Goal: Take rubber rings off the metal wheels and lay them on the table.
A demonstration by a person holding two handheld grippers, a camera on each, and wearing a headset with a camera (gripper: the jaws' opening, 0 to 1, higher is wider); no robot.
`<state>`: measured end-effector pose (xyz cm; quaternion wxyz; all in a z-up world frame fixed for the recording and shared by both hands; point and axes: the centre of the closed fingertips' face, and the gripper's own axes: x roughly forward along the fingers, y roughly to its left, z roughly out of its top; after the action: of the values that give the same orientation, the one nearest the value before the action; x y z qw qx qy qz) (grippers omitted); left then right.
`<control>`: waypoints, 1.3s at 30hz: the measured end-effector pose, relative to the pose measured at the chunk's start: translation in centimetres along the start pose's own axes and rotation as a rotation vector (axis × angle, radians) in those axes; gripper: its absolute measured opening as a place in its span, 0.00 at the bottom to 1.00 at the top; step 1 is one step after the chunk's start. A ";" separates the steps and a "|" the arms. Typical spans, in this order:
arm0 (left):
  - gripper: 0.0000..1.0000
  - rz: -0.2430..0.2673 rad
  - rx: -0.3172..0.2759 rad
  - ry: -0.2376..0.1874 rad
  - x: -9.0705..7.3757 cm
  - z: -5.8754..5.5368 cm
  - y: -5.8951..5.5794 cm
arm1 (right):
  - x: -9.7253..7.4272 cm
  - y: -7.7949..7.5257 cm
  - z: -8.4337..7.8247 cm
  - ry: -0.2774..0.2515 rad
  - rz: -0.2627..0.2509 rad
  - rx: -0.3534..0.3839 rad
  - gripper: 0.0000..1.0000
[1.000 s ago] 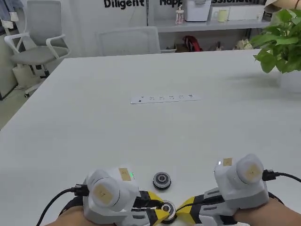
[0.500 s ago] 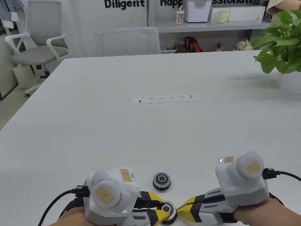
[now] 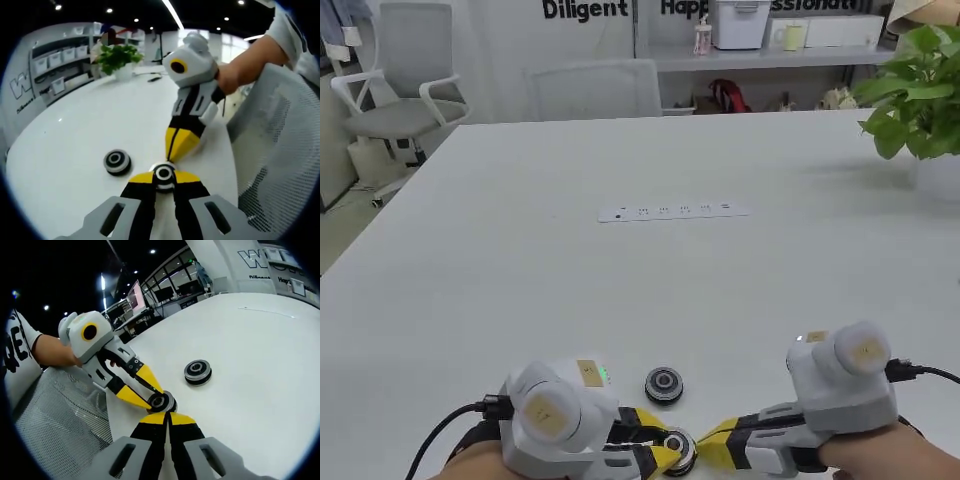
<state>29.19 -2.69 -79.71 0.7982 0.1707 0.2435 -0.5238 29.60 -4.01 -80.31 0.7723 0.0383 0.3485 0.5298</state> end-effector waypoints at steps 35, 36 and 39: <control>0.12 0.017 0.030 0.052 0.1 -0.1 0.1 | 0.5 1.1 0.8 -0.044 0.051 0.103 0.00; 0.12 0.016 0.030 0.052 0.1 -0.1 0.1 | 0.5 1.1 0.8 -0.046 0.056 0.109 0.00; 0.12 0.015 0.031 0.051 0.1 -0.1 0.1 | 0.6 1.3 0.8 -0.048 0.067 0.112 0.00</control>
<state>29.29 -2.68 -79.86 0.7928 0.1983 0.2544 -0.5172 29.12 -2.70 -79.39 0.7590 0.1058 0.3573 0.5339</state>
